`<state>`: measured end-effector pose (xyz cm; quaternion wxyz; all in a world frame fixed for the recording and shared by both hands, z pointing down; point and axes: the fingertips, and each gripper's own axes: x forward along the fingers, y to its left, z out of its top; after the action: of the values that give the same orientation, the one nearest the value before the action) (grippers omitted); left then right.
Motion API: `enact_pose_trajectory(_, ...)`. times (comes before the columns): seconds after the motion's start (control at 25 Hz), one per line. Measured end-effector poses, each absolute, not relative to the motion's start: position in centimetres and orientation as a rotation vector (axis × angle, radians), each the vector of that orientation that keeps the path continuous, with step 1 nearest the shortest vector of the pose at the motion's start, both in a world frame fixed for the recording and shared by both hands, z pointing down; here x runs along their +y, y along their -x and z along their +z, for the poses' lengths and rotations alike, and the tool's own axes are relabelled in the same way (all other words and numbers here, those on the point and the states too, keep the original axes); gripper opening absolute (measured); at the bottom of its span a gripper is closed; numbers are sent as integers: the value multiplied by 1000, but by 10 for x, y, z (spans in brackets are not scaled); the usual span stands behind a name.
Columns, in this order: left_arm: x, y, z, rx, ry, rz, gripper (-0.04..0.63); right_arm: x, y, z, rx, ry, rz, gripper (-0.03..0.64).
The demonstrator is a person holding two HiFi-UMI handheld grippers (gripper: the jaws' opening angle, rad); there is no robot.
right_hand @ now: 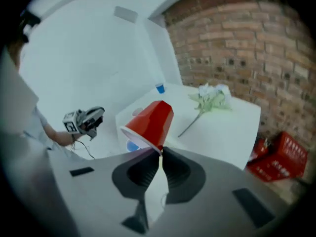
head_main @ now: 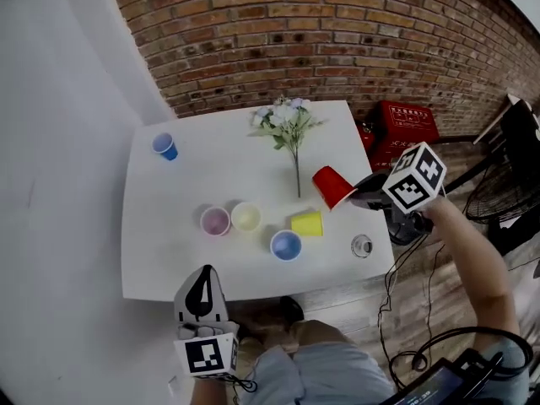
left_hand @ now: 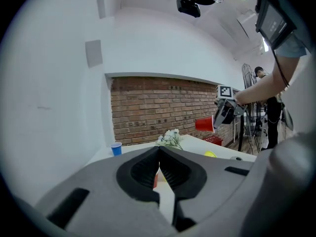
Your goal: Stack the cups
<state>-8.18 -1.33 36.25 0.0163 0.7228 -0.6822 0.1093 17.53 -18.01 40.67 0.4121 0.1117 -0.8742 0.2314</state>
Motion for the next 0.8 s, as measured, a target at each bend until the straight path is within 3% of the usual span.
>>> enact_pose_trajectory(0.36, -4, 89, 362, -2143, -2195, 353, 9, -187, -191, 465, -1759, -205, 1504, 29)
enact_pose_trajectory(0.64, -5, 85, 357, -2141, -2175, 370, 9, -178, -196, 485, -1633, -250, 1731, 35)
enact_pose_trajectory(0.8, -8, 82, 357, -2136, -2178, 371, 9, -184, -197, 485, -1642, -286, 1783, 75)
